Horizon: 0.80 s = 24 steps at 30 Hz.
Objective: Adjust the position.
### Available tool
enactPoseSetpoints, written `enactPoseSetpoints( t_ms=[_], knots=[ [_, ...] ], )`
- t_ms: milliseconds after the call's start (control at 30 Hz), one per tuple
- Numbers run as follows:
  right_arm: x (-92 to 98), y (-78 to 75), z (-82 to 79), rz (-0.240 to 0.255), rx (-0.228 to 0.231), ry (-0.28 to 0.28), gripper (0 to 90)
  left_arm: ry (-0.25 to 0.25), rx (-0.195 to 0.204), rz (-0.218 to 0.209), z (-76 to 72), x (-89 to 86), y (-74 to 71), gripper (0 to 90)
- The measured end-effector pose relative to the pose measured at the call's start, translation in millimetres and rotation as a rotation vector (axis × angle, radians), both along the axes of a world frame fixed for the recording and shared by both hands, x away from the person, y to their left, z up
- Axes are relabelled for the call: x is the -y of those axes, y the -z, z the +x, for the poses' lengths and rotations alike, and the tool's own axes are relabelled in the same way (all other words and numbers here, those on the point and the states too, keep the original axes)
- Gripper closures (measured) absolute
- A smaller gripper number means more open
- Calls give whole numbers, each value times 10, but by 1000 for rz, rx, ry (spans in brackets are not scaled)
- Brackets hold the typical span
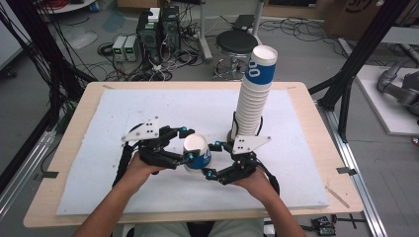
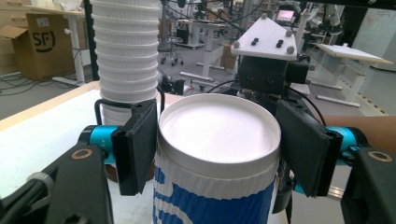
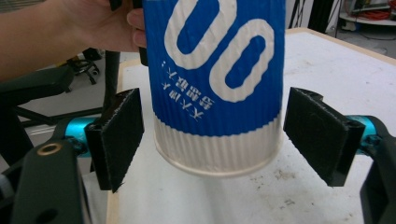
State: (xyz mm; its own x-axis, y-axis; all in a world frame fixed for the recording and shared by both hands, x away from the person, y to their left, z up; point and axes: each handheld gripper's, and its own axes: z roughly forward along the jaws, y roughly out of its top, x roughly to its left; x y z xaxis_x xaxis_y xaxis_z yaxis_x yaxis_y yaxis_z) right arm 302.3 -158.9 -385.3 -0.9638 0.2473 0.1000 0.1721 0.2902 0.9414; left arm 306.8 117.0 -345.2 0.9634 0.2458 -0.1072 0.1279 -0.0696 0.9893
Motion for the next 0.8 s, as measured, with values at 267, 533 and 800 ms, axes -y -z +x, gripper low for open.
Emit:
enactPoseSetpoints(
  t_ms=[267,533,800],
  knots=[
    [-17,15,-10,-7,15,9,193,28,3,-19,-6,46,-3,320],
    [-36,37,-13,-8,24,-22,192,48,8,-33,-17,62,-8,320],
    [-7,12,-8,-4,25,-42,268,48,-5,-33,-15,37,-15,320]
  ],
)
